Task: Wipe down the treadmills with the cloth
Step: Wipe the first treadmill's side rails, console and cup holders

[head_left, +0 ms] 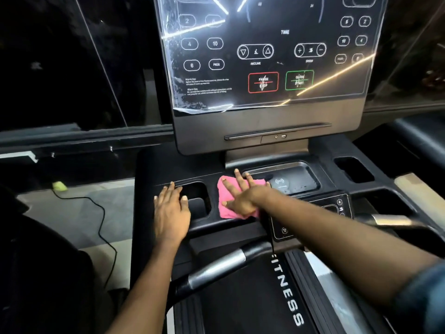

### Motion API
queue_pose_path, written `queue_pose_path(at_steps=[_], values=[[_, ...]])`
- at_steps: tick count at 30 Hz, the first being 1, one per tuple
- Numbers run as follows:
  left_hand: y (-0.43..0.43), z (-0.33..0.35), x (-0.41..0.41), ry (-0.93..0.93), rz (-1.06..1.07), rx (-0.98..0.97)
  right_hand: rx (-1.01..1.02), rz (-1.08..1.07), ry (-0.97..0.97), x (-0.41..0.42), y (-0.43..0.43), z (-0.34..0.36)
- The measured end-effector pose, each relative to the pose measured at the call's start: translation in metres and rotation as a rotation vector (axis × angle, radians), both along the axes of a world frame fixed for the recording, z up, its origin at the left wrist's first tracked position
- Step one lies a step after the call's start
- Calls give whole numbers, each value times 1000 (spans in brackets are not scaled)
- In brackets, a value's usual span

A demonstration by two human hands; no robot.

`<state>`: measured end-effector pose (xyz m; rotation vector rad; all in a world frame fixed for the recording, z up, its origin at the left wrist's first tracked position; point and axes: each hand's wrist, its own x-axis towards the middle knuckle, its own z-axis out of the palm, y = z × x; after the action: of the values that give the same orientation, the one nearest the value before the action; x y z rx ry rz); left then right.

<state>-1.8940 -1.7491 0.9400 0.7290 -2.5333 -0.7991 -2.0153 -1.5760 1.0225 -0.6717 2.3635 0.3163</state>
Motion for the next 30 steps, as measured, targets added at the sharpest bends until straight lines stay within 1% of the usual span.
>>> queue_pose_path(at_steps=[3, 6, 9, 12, 15, 17, 19, 22, 24, 26, 28, 30], values=[[24, 10, -20, 40, -84, -9, 64, -20, -14, -38, 10, 11], [44, 12, -39, -19, -160, -37, 80, -57, 17, -42, 17, 15], [52, 6, -47, -88, -160, -110, 116, -27, -3, -24, 23, 8], [55, 6, -48, -80, -132, -116, 112, 45, -42, -45, 44, 4], [55, 7, -45, -76, -139, -122, 136, -2, 33, -80, 70, 13], [55, 8, -45, -87, -130, -115, 148, -30, 85, -85, 78, 11], [56, 9, -46, -93, -118, -125, 119, -16, 68, -75, 71, 3], [57, 8, -48, -97, -117, -144, 32, 69, -17, -59, 55, -2], [57, 7, -46, -99, -122, -129, -14, 93, -29, -62, 61, 0], [58, 9, -45, -99, -129, -120, -3, 40, 36, -72, 80, 0], [58, 10, -45, -99, -126, -114, 44, -84, 120, -80, 95, 0], [58, 11, -45, -94, -124, -111, 72, -132, 188, -75, 92, 2]])
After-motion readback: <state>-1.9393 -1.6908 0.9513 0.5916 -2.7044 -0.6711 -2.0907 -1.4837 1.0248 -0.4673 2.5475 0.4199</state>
